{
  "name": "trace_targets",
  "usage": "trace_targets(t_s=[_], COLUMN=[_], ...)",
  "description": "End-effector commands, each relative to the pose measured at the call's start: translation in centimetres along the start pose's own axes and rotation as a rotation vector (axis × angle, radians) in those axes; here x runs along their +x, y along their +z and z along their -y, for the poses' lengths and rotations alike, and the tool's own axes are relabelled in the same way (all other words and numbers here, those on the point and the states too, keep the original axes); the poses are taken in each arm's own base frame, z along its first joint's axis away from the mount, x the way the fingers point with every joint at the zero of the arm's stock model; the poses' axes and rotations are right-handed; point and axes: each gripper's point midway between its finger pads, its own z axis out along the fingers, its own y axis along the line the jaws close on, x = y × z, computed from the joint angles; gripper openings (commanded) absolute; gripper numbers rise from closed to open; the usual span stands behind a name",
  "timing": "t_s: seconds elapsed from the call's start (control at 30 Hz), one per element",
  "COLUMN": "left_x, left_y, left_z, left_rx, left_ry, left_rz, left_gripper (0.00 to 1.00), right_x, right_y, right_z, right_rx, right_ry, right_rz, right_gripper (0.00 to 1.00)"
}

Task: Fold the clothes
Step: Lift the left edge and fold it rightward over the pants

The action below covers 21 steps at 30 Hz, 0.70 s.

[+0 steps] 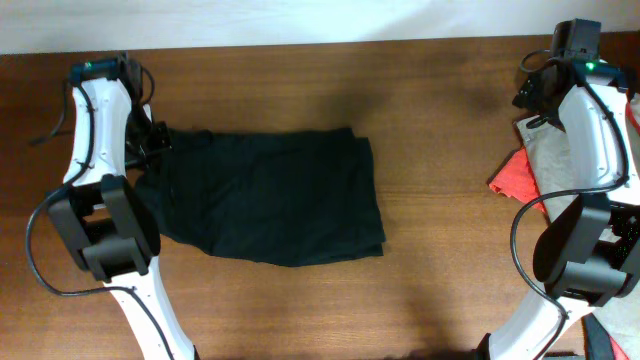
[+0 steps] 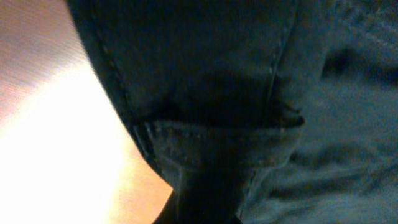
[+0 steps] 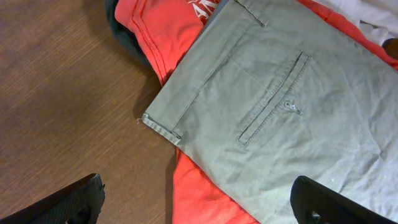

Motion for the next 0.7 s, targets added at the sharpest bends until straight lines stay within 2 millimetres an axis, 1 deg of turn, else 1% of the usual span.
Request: trace_targets(t_s=[0.0,0.1,0.13,0.17,0.23,0.33,0.4,0.43,0.5,0.53,0.6,0.63,0.67], left_x=[0.0,1.8,2.4,3.4,5.1,6.7,7.9,8.1,8.5,9.1,9.3,9.3,9.2], left_y=[-6.3,-11.2,-12.3,-13.8,-15.0,-15.5,-15.7,-15.9,-16.0,-15.7,-14.7,-14.3,-13.6], left_z=[0.1,1.7,2.4,4.0,7.0,10.4,13.4,14.8,16.6,18.3,21.2,21.8,22.8], left_rx=[-0.023,0.001,0.013,0.037,0.083,0.062,0.085,0.102,0.12,0.147,0.196,0.201,0.215], left_ry=[-0.022,0.023,0.041,0.08,0.156,0.256,0.315,0.32,0.335,0.367,0.409,0.414,0.419], left_rz=[0.138,0.234,0.261,0.298,0.316,0.341,0.357,0.377,0.396,0.389,0.383,0.382,0.376], left_gripper=[0.01,0.01,0.01,0.01,0.01,0.01,0.01,0.01,0.01,0.01,0.01,0.01,0.01], right_x=[-0.5,-0.5,-0.5,-0.5,-0.5,-0.5,-0.5,-0.5,-0.5,-0.5,-0.5,-0.5,-0.5], right_y=[-0.4,-0.4,-0.4,-0.4,-0.4,-0.4,-0.4,-0.4,-0.4,-0.4,-0.4,-0.4,-0.4], right_z=[0.4,0.4,0.4,0.4,0.4,0.4,0.4,0.4,0.4,0.4,0.4,0.4,0.4], right_rx=[0.014,0.014,0.014,0.014,0.014,0.014,0.014,0.014,0.014,0.014,0.014,0.014,0.014], right_ry=[0.012,0.012,0.012,0.012,0.011,0.012,0.012,0.012,0.012,0.012,0.012,0.012,0.012], right_rz=[0.02,0.02,0.02,0.02,0.02,0.02,0.02,0.02,0.02,0.02,0.02,0.02,0.02], right_gripper=[0.99,0.99,0.99,0.99,0.99,0.99,0.98,0.99,0.99,0.99,0.99,0.99,0.99])
